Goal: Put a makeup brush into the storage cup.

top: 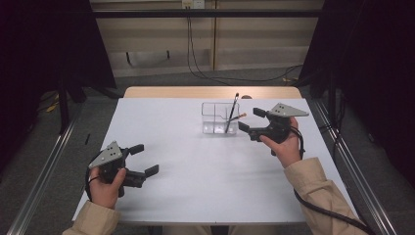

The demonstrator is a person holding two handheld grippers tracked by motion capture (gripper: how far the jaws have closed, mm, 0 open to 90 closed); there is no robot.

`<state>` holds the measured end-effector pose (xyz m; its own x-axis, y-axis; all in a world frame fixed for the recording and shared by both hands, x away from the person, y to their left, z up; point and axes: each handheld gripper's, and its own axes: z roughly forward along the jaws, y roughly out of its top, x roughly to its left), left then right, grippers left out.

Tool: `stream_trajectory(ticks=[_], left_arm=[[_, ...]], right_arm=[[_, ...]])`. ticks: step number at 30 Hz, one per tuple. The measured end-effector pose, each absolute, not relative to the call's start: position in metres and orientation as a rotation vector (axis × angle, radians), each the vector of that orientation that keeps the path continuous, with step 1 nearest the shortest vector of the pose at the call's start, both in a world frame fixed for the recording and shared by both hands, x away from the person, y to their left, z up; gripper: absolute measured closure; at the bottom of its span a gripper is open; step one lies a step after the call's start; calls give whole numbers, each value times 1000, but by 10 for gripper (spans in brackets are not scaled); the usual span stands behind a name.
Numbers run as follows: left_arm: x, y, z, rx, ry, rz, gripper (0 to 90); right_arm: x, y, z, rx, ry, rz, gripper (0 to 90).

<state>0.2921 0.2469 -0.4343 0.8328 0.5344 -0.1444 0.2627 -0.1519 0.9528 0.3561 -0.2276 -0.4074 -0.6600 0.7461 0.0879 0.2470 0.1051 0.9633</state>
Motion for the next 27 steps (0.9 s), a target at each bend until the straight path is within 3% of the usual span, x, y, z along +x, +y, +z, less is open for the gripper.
stream_trajectory(ticks=[27], left_arm=[[291, 248, -433, 1746, 616, 270, 21]], right_arm=[[339, -240, -416, 973, 1978, 1585, 117]])
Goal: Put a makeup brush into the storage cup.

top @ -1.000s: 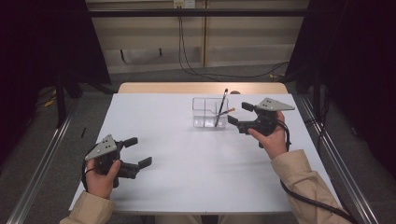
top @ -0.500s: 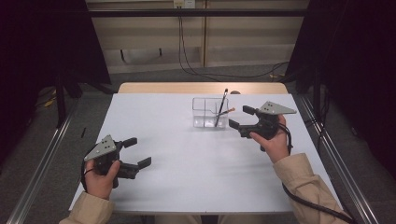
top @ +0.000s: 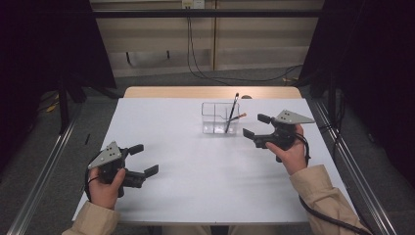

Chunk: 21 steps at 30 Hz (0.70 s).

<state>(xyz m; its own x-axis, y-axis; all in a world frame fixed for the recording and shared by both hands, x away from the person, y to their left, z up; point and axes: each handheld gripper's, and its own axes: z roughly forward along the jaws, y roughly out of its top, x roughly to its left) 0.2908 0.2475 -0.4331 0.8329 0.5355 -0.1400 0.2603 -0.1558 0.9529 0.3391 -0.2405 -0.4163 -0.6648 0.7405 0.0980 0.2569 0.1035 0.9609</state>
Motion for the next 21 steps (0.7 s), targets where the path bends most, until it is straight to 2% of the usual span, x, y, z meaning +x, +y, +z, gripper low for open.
stream_trajectory(ticks=[21], left_arm=[[290, 247, -433, 1745, 615, 269, 21]], right_arm=[[325, -257, -420, 977, 1980, 1587, 91]])
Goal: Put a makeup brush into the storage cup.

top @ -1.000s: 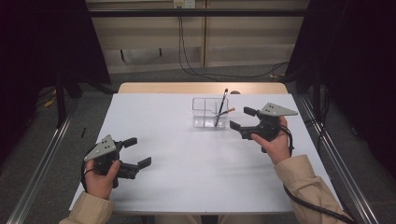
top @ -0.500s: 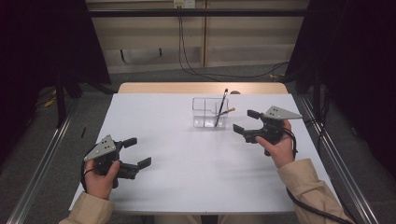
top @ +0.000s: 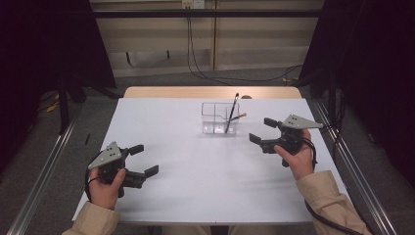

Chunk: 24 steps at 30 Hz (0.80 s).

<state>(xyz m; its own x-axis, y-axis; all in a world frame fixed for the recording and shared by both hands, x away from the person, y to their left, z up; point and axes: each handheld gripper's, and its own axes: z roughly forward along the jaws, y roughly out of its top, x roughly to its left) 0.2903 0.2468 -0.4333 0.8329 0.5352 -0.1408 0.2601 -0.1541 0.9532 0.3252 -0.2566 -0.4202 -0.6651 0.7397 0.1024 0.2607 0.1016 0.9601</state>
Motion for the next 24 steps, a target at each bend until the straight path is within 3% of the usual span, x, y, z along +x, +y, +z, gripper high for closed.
stream_trajectory(ticks=[24], left_arm=[[290, 247, -434, 1748, 614, 270, 21]], right_arm=[[311, -266, -423, 929, 2018, 1588, 50]])
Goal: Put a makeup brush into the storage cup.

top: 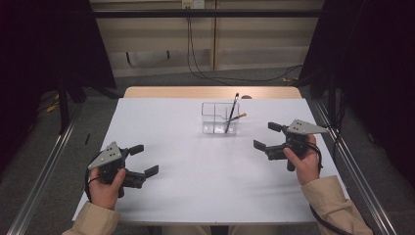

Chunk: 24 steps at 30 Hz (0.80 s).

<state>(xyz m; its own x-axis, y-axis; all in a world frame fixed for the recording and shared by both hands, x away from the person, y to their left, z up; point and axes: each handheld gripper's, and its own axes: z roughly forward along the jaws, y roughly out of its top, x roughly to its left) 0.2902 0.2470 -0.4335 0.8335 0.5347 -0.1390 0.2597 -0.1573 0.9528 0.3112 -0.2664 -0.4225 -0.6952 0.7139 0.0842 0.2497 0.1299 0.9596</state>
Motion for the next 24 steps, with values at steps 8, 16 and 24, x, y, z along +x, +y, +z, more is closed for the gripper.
stream_trajectory(ticks=[8, 16, 24], left_arm=[[290, 247, -433, 1749, 615, 267, 21], [290, 247, -433, 1745, 615, 270, 21], [289, 247, -432, 1742, 611, 277, 21]], right_arm=[[307, -270, -424, 926, 2022, 1580, 50], [301, -276, -426, 931, 2019, 1576, 50], [295, -283, -425, 935, 2015, 1573, 50]])
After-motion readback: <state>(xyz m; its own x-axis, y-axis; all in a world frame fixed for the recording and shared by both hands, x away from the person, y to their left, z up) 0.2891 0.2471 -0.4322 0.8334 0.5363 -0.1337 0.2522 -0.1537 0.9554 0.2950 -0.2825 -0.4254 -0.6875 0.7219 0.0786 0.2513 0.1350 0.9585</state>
